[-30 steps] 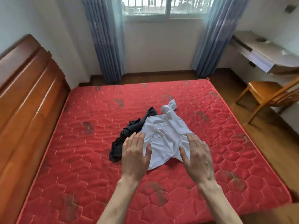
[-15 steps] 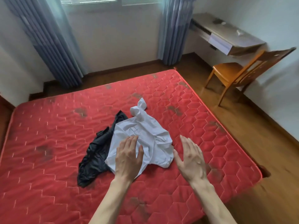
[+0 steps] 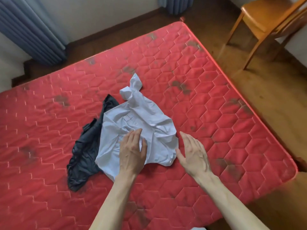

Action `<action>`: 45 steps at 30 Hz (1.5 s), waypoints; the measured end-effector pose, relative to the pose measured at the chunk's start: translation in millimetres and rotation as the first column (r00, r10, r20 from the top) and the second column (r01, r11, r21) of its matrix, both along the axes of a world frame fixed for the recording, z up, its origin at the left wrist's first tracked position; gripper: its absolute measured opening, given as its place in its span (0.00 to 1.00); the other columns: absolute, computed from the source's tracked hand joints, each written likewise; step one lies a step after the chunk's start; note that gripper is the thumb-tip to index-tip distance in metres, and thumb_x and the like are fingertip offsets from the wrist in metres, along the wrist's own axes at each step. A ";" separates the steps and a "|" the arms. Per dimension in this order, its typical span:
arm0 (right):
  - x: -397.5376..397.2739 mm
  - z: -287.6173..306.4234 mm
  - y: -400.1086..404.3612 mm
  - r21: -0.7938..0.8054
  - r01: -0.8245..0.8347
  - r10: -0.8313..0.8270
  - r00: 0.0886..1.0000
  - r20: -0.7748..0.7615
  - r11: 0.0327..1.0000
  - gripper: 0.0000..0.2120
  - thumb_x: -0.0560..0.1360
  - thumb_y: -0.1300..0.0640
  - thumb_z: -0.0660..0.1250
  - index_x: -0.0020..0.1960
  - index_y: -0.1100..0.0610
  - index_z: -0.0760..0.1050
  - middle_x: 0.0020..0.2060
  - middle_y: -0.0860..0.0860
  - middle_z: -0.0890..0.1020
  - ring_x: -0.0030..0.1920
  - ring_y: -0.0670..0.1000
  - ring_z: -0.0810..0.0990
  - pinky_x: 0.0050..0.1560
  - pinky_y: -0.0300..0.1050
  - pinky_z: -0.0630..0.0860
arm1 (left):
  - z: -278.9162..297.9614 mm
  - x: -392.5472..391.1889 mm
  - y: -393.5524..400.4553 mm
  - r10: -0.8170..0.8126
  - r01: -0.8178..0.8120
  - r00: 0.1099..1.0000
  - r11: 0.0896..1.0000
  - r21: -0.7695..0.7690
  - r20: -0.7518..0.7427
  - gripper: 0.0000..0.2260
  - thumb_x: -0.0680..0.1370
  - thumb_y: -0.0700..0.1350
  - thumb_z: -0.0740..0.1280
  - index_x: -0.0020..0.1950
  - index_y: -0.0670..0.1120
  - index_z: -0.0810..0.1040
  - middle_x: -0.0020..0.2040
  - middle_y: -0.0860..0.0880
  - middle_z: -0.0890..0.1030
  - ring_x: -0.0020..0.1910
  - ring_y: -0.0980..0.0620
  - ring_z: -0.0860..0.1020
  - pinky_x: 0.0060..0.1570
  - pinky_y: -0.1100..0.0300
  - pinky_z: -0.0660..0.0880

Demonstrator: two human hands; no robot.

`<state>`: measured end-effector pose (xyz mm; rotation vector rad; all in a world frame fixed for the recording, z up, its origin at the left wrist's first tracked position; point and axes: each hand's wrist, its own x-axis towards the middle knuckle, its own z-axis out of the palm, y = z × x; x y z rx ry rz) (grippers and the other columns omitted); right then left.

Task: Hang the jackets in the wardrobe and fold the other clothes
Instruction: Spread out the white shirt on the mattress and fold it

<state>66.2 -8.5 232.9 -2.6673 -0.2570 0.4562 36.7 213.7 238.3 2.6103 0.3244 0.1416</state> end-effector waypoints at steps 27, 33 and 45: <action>81.0 -353.5 84.7 0.036 0.678 -0.605 0.679 -0.416 0.735 0.23 0.77 0.31 0.63 0.46 0.53 0.71 0.47 0.52 0.82 0.56 0.60 0.81 0.48 0.49 0.67 | -355.0 235.0 -2.2 -0.323 0.557 0.811 0.683 0.472 -0.488 0.08 0.82 0.41 0.59 0.61 0.46 0.72 0.59 0.45 0.81 0.56 0.40 0.81 0.53 0.50 0.69; 98.4 -343.1 58.0 0.196 0.702 -0.590 0.693 -0.415 0.685 0.19 0.80 0.53 0.66 0.34 0.54 0.64 0.35 0.52 0.73 0.43 0.60 0.74 0.45 0.53 0.69 | -318.2 216.7 12.0 -0.178 0.233 0.961 0.932 0.276 -0.210 0.08 0.80 0.45 0.60 0.42 0.45 0.66 0.40 0.41 0.80 0.37 0.38 0.72 0.39 0.51 0.61; 112.0 -95.0 16.0 0.586 0.267 -0.393 0.914 0.097 0.765 0.22 0.78 0.38 0.55 0.36 0.53 0.59 0.29 0.45 0.61 0.31 0.47 0.61 0.33 0.40 0.60 | -69.2 160.7 64.5 -0.188 0.240 0.944 0.955 -0.174 0.272 0.15 0.71 0.48 0.62 0.27 0.43 0.67 0.51 0.51 0.87 0.60 0.53 0.81 0.71 0.49 0.68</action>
